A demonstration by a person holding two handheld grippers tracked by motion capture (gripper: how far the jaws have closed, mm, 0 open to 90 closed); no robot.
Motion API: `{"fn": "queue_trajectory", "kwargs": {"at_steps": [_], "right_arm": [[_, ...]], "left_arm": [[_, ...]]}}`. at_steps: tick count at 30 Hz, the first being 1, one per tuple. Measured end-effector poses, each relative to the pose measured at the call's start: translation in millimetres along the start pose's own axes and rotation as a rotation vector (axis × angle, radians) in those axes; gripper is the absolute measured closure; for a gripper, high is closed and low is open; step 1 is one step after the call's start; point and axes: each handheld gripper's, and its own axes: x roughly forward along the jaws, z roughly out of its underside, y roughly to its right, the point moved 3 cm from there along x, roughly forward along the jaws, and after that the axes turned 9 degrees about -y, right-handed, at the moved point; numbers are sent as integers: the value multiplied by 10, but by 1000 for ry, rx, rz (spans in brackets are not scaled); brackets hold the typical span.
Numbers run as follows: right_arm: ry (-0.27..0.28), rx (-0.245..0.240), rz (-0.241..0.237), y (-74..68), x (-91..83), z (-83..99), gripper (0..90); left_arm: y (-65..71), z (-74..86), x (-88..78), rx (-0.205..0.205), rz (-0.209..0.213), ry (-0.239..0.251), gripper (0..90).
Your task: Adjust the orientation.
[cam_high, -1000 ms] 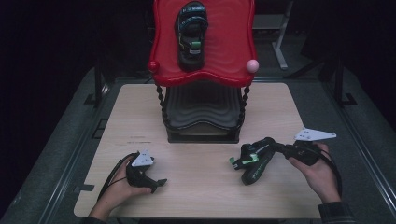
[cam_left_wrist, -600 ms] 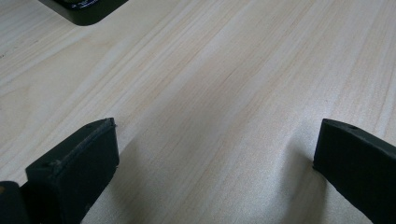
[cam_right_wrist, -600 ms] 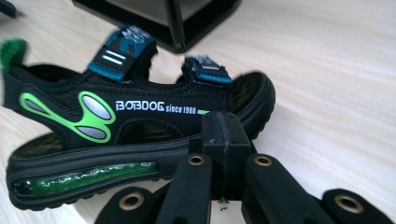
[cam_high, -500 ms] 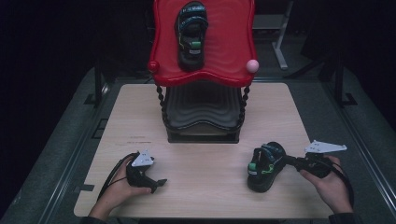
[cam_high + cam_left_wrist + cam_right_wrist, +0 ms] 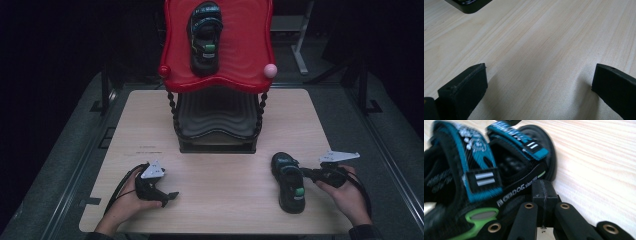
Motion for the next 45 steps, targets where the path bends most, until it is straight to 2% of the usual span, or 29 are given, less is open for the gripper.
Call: {"fn": "queue_trajectory", "kwargs": {"at_steps": [6,13,17,19,23,29,33,42,45], "right_arm": [[4,3,6,31,11,-12,880],[112,39,-13,53,-249,-14,716],[171,46,-43,20,-371,-13,634],[209,51,-76,-15,-446,-25,603],[252,40,-130,-81,-515,-52,573],[255,-7,-186,-197,-442,-106,535],[248,-26,-200,-231,-372,-144,492],[191,-61,-233,-232,-217,-107,453],[191,-67,-249,-218,-163,-87,470]], "left_arm": [[0,0,0,0,0,0,0],[0,0,0,0,0,0,0],[0,0,0,0,0,0,0],[0,0,0,0,0,0,0],[0,0,-1,0,0,0,0],[0,0,0,0,0,0,0],[0,0,0,0,0,0,0],[0,0,0,0,0,0,0],[0,0,0,0,0,0,0]]}}
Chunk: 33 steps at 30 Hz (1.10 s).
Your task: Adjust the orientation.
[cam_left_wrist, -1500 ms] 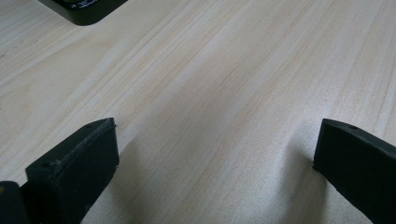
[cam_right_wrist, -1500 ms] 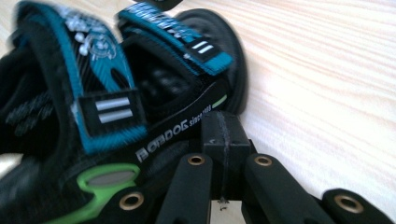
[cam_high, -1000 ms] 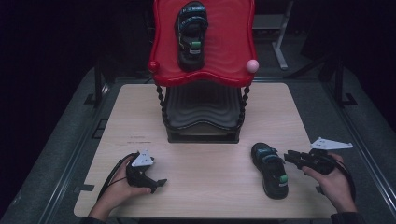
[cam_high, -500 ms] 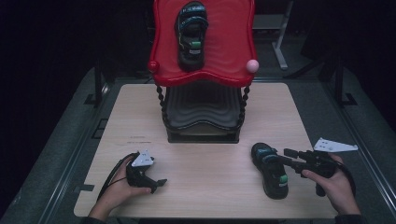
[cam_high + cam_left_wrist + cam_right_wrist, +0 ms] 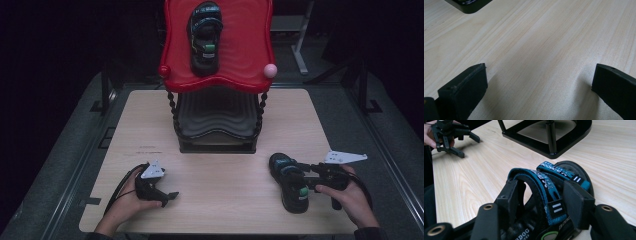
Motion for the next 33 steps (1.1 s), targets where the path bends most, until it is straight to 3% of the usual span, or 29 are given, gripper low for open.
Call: {"fn": "queue_trajectory", "kwargs": {"at_steps": [7,11,15,24,33], "right_arm": [[9,-3,-36,56,80,-7,525],[20,-17,-55,54,89,-13,622],[27,-8,-64,63,56,-4,664],[41,4,-53,49,-6,-19,671],[117,16,-36,-15,-216,-190,672]], "left_arm": [[0,0,0,0,0,0,0],[0,0,0,0,0,0,0],[0,0,0,0,0,0,0],[0,0,0,0,0,0,0],[0,0,-1,0,0,-2,0]]}}
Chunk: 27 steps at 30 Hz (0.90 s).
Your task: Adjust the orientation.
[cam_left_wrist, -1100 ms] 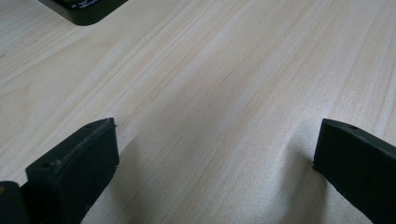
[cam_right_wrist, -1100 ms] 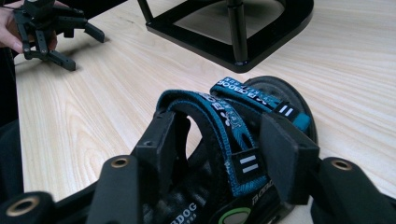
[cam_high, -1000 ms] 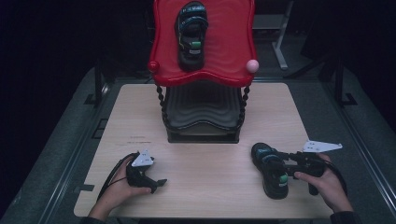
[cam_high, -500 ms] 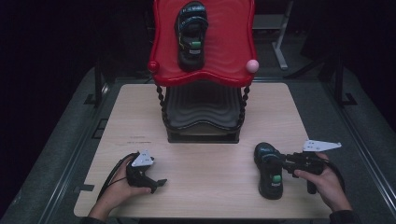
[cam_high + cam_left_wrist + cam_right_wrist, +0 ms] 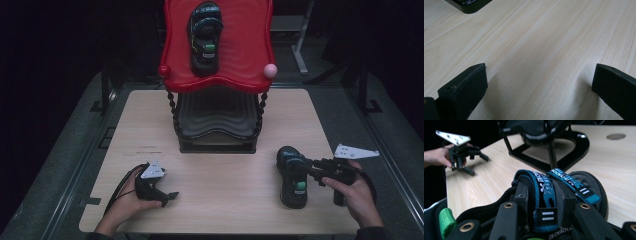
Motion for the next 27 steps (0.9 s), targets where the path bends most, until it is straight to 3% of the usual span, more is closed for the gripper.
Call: {"fn": "queue_trajectory", "kwargs": {"at_steps": [11,27], "right_arm": [[97,-29,4,-153,-278,-438,673],[237,-129,15,-381,-687,-1506,673]], "left_arm": [[0,0,0,0,0,0,0],[-2,-1,0,0,1,-2,0]]}}
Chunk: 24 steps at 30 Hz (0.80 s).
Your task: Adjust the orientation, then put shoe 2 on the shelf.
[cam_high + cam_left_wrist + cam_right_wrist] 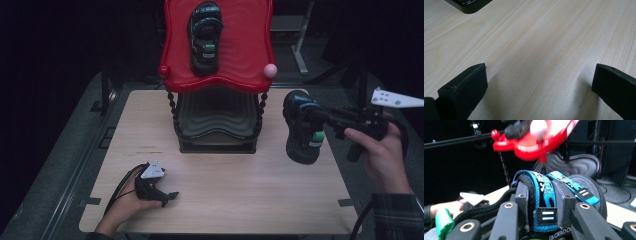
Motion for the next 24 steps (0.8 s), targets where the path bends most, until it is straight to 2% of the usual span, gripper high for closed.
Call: {"fn": "queue_trajectory", "kwargs": {"at_steps": [17,24], "right_arm": [[87,-100,17,-37,-42,-1263,674],[91,-112,0,-33,144,-1651,674]], "left_arm": [[0,-10,9,2,1,1,0],[-3,-15,13,6,1,1,0]]}}
